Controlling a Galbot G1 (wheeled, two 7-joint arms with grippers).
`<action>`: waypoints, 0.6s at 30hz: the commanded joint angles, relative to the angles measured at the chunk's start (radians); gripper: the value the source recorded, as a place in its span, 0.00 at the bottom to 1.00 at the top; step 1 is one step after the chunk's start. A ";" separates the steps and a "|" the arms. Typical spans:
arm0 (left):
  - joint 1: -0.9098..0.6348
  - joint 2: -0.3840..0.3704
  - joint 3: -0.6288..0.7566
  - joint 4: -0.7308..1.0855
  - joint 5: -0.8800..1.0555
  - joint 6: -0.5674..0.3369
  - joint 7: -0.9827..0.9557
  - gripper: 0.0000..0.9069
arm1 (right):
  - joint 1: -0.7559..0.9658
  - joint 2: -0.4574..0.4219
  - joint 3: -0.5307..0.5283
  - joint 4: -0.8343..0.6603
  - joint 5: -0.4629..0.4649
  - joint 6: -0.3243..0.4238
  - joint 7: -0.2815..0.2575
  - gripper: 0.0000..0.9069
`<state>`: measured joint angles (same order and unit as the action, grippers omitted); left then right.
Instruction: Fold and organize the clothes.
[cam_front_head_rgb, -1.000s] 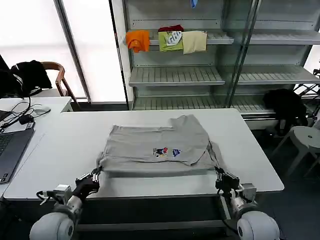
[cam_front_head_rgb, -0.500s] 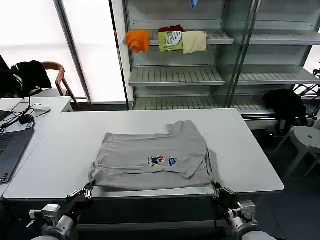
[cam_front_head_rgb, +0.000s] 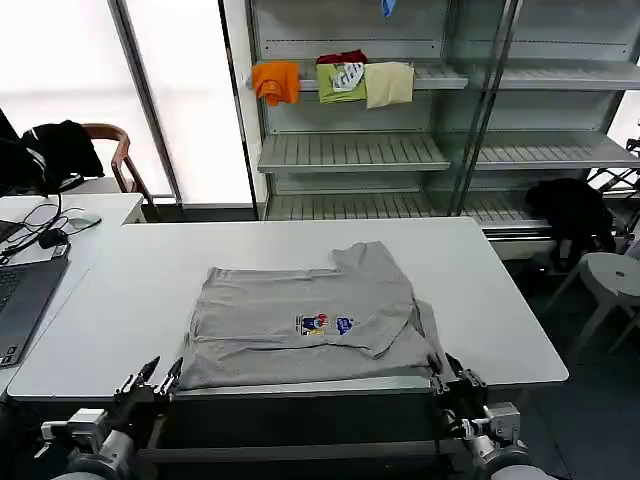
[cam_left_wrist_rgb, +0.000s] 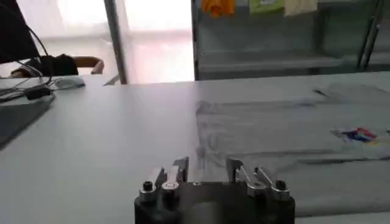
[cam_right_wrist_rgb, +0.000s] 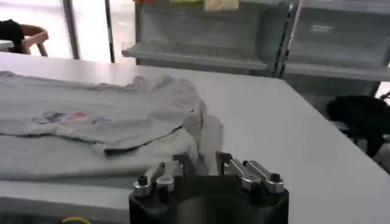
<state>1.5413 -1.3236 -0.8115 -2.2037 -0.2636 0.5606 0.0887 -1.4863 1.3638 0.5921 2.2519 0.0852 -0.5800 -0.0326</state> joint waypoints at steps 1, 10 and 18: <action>-0.117 0.007 -0.045 0.026 0.008 -0.011 0.032 1.00 | 0.088 0.001 0.045 0.006 -0.014 0.000 0.002 1.00; -0.428 0.028 0.109 0.221 -0.002 0.018 0.099 1.00 | 0.496 -0.013 -0.144 -0.268 0.071 -0.006 -0.016 1.00; -0.689 0.040 0.244 0.504 0.021 0.019 0.111 1.00 | 0.833 0.111 -0.231 -0.739 0.032 -0.002 -0.014 1.00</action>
<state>1.1022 -1.2924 -0.6705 -1.9259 -0.2524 0.5746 0.1765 -0.9129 1.4312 0.4440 1.7923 0.1122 -0.5794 -0.0513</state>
